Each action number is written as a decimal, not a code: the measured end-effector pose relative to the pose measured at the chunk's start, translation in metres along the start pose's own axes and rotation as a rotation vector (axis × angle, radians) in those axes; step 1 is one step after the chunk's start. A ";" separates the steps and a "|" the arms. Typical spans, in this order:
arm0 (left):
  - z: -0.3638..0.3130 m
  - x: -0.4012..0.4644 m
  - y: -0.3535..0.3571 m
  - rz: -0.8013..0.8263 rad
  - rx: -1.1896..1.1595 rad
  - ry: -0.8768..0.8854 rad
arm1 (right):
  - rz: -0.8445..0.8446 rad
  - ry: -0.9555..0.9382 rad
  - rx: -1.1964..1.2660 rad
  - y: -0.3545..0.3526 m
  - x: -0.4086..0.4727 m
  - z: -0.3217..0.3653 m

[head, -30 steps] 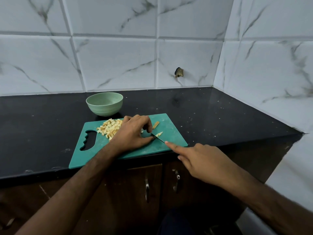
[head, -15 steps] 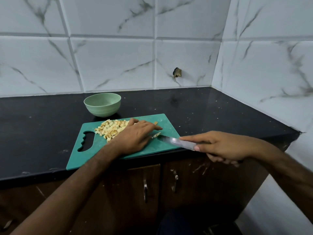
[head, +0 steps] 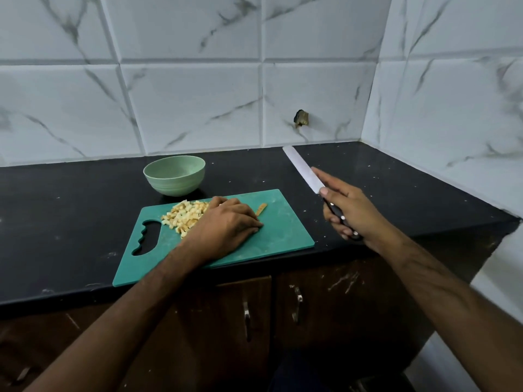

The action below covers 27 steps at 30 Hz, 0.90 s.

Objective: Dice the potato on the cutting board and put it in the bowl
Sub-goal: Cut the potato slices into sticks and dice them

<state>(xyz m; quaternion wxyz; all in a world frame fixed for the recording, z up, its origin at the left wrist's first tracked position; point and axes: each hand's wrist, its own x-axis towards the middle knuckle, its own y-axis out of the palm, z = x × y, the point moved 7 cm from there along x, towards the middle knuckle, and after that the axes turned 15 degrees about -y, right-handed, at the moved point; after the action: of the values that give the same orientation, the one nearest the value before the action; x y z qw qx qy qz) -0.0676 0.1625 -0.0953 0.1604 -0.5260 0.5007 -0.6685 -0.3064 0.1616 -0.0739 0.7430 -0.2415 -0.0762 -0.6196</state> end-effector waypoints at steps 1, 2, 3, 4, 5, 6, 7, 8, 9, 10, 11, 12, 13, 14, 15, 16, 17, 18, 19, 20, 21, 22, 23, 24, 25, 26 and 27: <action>0.005 -0.001 -0.002 -0.042 0.011 -0.053 | -0.028 -0.010 0.019 0.005 0.007 -0.003; 0.011 -0.001 -0.004 -0.077 0.023 -0.114 | -0.047 -0.016 0.030 0.009 0.013 -0.006; 0.015 -0.001 -0.006 -0.103 0.033 -0.173 | -0.060 -0.021 0.037 0.014 0.017 -0.010; 0.019 -0.002 -0.008 -0.119 0.049 -0.224 | -0.069 -0.024 0.042 0.017 0.021 -0.014; 0.021 -0.001 -0.010 -0.133 0.070 -0.259 | -0.075 -0.025 0.047 0.020 0.022 -0.018; 0.022 -0.001 -0.011 -0.141 0.092 -0.279 | -0.082 -0.024 0.045 0.022 0.022 -0.022; 0.022 0.000 -0.011 -0.147 0.116 -0.284 | -0.086 -0.024 0.039 0.023 0.022 -0.025; 0.021 0.000 -0.011 -0.152 0.142 -0.273 | -0.089 -0.026 0.032 0.024 0.021 -0.026; 0.020 0.001 -0.010 -0.157 0.172 -0.247 | -0.087 -0.032 0.028 0.025 0.020 -0.027; 0.017 0.002 -0.009 -0.155 0.199 -0.216 | -0.078 -0.043 0.025 0.027 0.020 -0.027; 0.015 0.004 -0.008 -0.145 0.222 -0.192 | -0.063 -0.055 0.021 0.030 0.020 -0.027; 0.013 0.007 -0.005 -0.123 0.243 -0.182 | -0.050 -0.064 0.017 0.032 0.020 -0.026; 0.012 0.011 -0.003 -0.092 0.258 -0.188 | -0.042 -0.070 0.015 0.033 0.020 -0.026; 0.009 0.016 0.000 -0.057 0.262 -0.197 | -0.041 -0.070 0.015 0.033 0.020 -0.026; 0.007 0.021 0.003 -0.028 0.252 -0.201 | -0.046 -0.065 0.019 0.032 0.020 -0.027; 0.005 0.026 0.006 -0.006 0.230 -0.208 | -0.053 -0.060 0.022 0.031 0.020 -0.028; 0.004 0.031 0.008 0.009 0.194 -0.221 | -0.056 -0.058 0.024 0.030 0.020 -0.028; 0.004 0.034 0.010 0.016 0.153 -0.233 | -0.055 -0.059 0.026 0.030 0.020 -0.028; 0.003 0.037 0.011 0.016 0.111 -0.240 | -0.051 -0.060 0.025 0.030 0.020 -0.029; 0.002 0.038 0.012 0.016 0.080 -0.242 | -0.046 -0.063 0.023 0.030 0.020 -0.029; 0.001 0.038 0.012 0.019 0.057 -0.235 | -0.043 -0.065 0.021 0.030 0.020 -0.029; 0.000 0.038 0.013 0.021 0.037 -0.221 | -0.042 -0.065 0.020 0.030 0.020 -0.029; 0.000 0.036 0.012 0.019 0.014 -0.207 | -0.041 -0.064 0.017 0.030 0.020 -0.030; 0.001 0.034 0.010 0.018 -0.008 -0.197 | -0.040 -0.063 0.015 0.030 0.020 -0.030; 0.001 0.031 0.008 0.022 -0.030 -0.191 | -0.038 -0.063 0.012 0.030 0.020 -0.029; 0.002 0.028 0.006 0.028 -0.050 -0.183 | -0.036 -0.063 0.010 0.030 0.020 -0.028; 0.002 0.023 0.004 0.037 -0.070 -0.176 | -0.032 -0.063 0.007 0.031 0.020 -0.027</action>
<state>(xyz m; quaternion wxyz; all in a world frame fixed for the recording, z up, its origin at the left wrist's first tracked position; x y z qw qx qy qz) -0.0760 0.1422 -0.0864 0.1975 -0.5785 0.5174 -0.5989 -0.2779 0.1351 -0.0977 0.7310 -0.2569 -0.1053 -0.6234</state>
